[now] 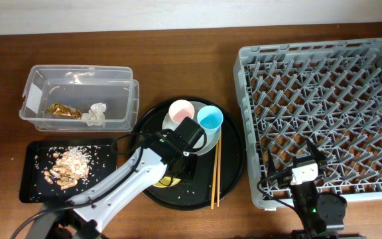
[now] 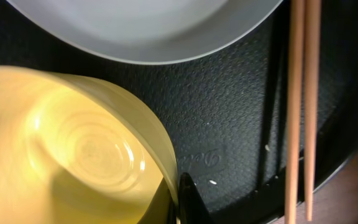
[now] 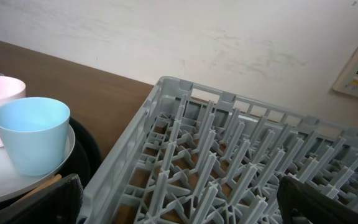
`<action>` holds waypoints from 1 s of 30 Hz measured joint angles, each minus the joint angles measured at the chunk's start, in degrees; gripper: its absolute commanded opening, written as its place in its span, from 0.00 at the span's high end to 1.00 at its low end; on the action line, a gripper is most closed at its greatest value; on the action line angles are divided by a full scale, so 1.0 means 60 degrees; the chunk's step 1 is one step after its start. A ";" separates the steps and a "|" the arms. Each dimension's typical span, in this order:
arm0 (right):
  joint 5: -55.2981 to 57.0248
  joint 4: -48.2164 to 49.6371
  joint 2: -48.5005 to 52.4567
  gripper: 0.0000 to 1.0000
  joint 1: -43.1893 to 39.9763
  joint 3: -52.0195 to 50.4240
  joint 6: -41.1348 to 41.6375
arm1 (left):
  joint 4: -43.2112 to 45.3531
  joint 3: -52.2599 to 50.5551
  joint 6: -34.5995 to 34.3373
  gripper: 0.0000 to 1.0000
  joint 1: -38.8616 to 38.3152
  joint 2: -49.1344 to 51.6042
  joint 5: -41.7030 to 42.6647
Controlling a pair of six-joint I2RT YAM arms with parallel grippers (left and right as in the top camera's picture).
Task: Sort waste into correct bins and load items into the dishwasher rack
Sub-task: 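Place the empty yellow bowl back on the round tray with the left gripper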
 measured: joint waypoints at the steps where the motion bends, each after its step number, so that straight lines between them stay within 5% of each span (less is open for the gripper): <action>1: 0.0000 0.0000 0.0000 0.02 0.0000 0.0000 0.0000 | -0.0025 0.0000 0.0000 0.99 0.0000 0.0164 -0.0025; 13: -0.2288 0.0244 0.0000 0.02 0.0000 -0.0015 0.1555 | 0.0146 0.0000 0.0000 0.99 0.0000 0.0361 -0.0004; 17: -0.2222 0.0168 0.0018 0.02 0.0000 0.0488 0.2896 | 0.0146 0.0000 -0.0055 0.78 0.0000 0.0361 -0.0018; 20: -0.1643 -0.1494 0.0517 0.02 0.0000 0.2710 0.3362 | 0.0259 0.0000 -0.0091 0.54 0.0000 0.0361 -0.0015; 23: -0.1377 -0.4007 0.2073 0.02 0.0000 0.5450 0.3512 | 0.0379 0.0000 -0.0131 0.46 0.0000 0.0361 -0.0011; 30: -0.1198 -0.9573 0.8426 0.02 0.0000 1.2123 0.3614 | 0.0098 0.0204 -0.0124 0.45 0.0175 0.0353 0.0011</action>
